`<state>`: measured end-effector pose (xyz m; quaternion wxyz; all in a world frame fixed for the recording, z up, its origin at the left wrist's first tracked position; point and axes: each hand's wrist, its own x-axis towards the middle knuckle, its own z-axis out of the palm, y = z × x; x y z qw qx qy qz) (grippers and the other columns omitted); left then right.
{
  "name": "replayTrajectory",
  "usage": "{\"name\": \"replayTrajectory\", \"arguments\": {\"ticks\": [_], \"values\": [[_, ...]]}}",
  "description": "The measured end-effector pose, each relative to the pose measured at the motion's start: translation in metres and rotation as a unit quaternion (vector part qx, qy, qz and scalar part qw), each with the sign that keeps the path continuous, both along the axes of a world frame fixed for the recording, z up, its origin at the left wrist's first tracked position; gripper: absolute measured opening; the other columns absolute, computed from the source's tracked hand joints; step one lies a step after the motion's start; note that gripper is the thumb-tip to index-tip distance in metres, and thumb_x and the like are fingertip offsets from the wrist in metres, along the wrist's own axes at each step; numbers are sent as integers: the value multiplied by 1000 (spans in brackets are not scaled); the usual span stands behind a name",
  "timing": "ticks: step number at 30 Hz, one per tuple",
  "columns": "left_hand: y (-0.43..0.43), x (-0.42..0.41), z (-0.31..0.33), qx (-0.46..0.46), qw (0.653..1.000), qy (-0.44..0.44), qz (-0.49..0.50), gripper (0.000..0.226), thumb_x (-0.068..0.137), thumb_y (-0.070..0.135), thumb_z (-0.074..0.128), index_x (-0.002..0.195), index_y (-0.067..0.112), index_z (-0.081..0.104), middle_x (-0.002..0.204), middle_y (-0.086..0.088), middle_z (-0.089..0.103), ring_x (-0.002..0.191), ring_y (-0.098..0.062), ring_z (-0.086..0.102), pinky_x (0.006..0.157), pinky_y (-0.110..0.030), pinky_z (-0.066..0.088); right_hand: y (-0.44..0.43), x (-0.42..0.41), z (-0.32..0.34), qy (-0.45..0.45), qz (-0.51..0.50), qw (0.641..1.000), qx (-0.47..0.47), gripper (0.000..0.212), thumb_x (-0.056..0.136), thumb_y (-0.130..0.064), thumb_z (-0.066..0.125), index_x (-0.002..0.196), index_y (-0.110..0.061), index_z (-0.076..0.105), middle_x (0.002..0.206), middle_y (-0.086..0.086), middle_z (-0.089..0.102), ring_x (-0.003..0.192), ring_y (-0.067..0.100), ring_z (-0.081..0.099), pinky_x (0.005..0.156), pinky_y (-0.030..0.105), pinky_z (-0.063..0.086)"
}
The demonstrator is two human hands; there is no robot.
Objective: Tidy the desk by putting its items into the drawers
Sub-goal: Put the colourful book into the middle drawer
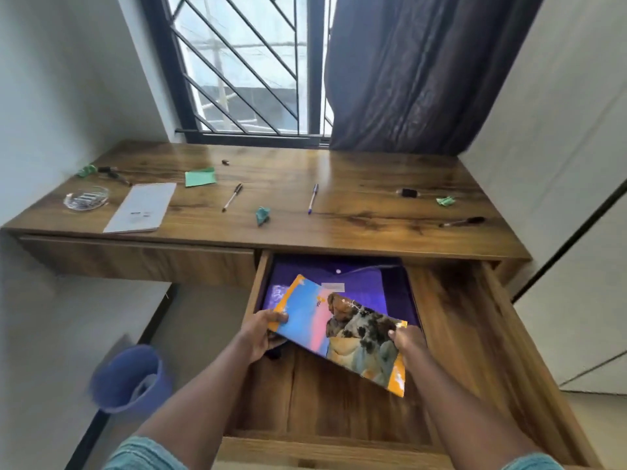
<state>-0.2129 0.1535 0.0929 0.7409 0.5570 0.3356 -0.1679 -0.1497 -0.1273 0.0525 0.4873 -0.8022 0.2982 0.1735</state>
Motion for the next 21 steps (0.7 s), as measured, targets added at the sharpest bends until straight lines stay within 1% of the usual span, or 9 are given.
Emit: {"name": "replayTrajectory", "arguments": {"ticks": [3, 6, 10, 12, 14, 16, 18, 20, 21], "values": [[0, 2, -20, 56, 990, 73, -111, 12, 80, -1, 52, 81, 4, 63, 60, -4, 68, 48, -13, 64, 47, -18, 51, -23, -10, -5, -21, -7, 1000, -21, 46, 88, -7, 58, 132, -2, 49, 126, 20, 57, 111, 34, 57, 88, 36, 46], [-11, 6, -33, 111, 946, 151, -264, 9, 82, 15, 58, 81, 8, 64, 64, -4, 63, 48, -13, 60, 48, -19, 48, -44, -18, -1, -27, 14, 999, -42, 56, 92, -8, 56, 144, -12, 36, 142, 17, 44, 124, 36, 48, 92, 34, 43], [-38, 18, -44, 138, 844, 243, -458, 33, 85, 43, 61, 92, 11, 64, 76, -1, 66, 59, -10, 67, 58, -21, 54, -73, -24, -12, -28, 36, 998, -47, 58, 92, -7, 56, 145, -16, 35, 140, 15, 47, 104, 28, 56, 69, 25, 46], [-52, 25, -48, 142, 826, 252, -483, 45, 85, 50, 60, 108, 11, 60, 83, -3, 65, 67, -13, 66, 60, -23, 55, -84, -28, -19, -16, 43, 998, -47, 60, 91, -5, 56, 145, -17, 34, 141, 16, 46, 118, 32, 52, 83, 30, 46], [-64, 33, -44, 143, 843, 235, -462, 55, 84, 53, 60, 117, 10, 55, 86, -7, 64, 70, -18, 65, 62, -28, 56, -94, -30, -22, 4, 52, 996, -67, 62, 90, -5, 57, 146, -17, 32, 142, 16, 45, 123, 34, 48, 91, 34, 45], [-75, 38, -41, 146, 851, 228, -450, 65, 86, 54, 57, 127, 5, 51, 88, -11, 63, 77, -24, 67, 67, -32, 56, -102, -32, -24, 26, 54, 995, -78, 61, 91, -4, 56, 146, -16, 31, 141, 17, 45, 122, 35, 48, 89, 34, 44], [-89, 40, -41, 146, 839, 245, -463, 68, 90, 54, 49, 134, 3, 43, 97, -16, 64, 95, -32, 67, 79, -36, 54, -110, -33, -21, 45, 60, 992, -100, 61, 90, -4, 56, 145, -14, 32, 139, 18, 46, 118, 34, 51, 79, 28, 45], [-105, 39, -41, 134, 830, 269, -469, 67, 94, 54, 40, 139, 4, 36, 102, -21, 62, 93, -34, 67, 88, -40, 50, -119, -29, -20, 62, 73, 986, -135, 61, 89, -3, 57, 144, -11, 34, 135, 21, 50, 113, 33, 54, 70, 26, 44], [-112, 38, -41, 132, 828, 279, -468, 66, 95, 54, 36, 139, 4, 34, 98, -21, 61, 92, -33, 67, 90, -41, 50, -123, -26, -19, 71, 85, 984, -138, 60, 88, -2, 56, 144, -8, 34, 134, 22, 51, 113, 34, 54, 75, 27, 45]]}}
